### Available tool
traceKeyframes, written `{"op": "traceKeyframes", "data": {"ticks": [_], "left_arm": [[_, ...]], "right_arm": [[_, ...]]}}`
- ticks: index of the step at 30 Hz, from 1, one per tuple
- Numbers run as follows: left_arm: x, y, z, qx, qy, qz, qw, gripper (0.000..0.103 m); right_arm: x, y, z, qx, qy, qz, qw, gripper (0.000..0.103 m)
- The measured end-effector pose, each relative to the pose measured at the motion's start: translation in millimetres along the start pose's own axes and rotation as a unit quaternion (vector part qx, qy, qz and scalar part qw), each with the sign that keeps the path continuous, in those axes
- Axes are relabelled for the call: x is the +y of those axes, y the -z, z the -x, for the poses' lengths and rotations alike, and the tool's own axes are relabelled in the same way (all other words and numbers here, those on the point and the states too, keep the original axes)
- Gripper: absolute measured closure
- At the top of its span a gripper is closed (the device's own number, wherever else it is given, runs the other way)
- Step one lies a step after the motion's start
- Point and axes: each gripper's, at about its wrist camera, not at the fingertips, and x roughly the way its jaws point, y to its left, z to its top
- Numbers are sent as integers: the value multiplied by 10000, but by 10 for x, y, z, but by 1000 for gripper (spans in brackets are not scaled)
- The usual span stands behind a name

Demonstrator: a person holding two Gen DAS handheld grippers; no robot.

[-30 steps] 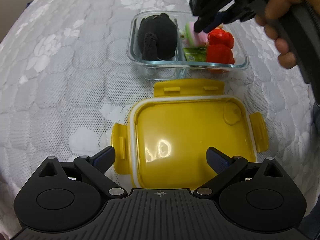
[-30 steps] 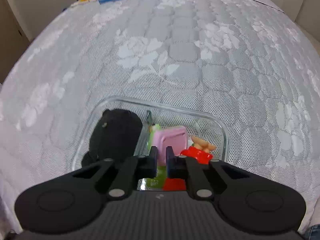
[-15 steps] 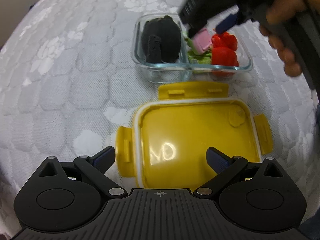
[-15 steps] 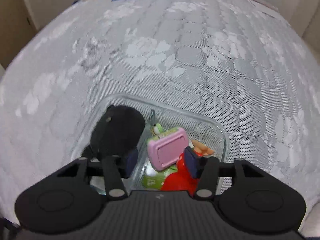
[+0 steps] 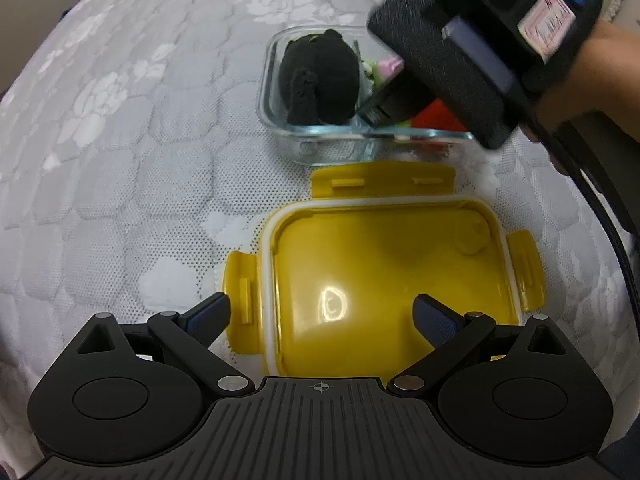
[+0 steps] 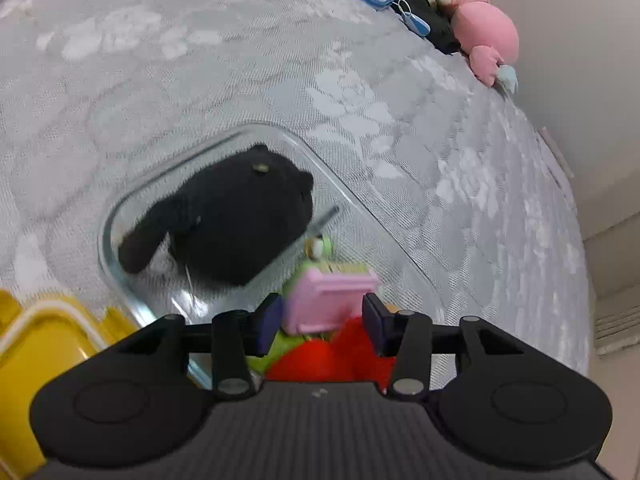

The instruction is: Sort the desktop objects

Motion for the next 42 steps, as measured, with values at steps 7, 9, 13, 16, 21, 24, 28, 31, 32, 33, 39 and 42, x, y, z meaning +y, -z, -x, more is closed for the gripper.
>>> {"op": "traceKeyframes", "data": {"ticks": [7,9,13,16,21,24,28,31,32,33,39,42], "left_arm": [[-27,-4,0,12,58,22,10000,3],[-48,6,0,15,66,-28,10000,3],[-54,6,-18,22,53,-31,10000,3],[-42,-8,-22,11,31,6,10000,3],[-54,-13,-39,16,14,-16,10000,3],[-62,-7,-63,34,-30,-48,10000,3],[-42,-7,-84,77,-31,-1,10000,3],[-38,-15,-83,56,-66,3,10000,3],[-41,-15,-87,61,-90,-2,9999,3],[-43,-15,-93,74,-95,1,9999,3],[-50,-6,-114,95,-127,-6,9999,3],[-37,-8,-106,81,-148,26,9999,3]], "right_arm": [[-39,24,-47,11,-85,21,10000,73],[-56,36,-13,-49,-133,-70,9999,76],[-155,30,112,-199,-262,-388,9987,83],[-322,17,234,-303,-422,-874,9948,83],[-621,71,408,-470,-829,-1811,9788,83],[-726,128,406,-423,-1170,-2264,9661,84],[-752,178,288,-90,-1597,-2661,9506,87],[-783,177,295,-71,-1687,-2774,9458,83],[-811,182,318,-116,-1723,-2844,9430,82],[-849,188,350,-180,-1727,-2940,9399,81],[-839,211,317,151,-1201,-2794,9525,81],[-835,261,207,452,-1276,-2986,9447,79]]}}
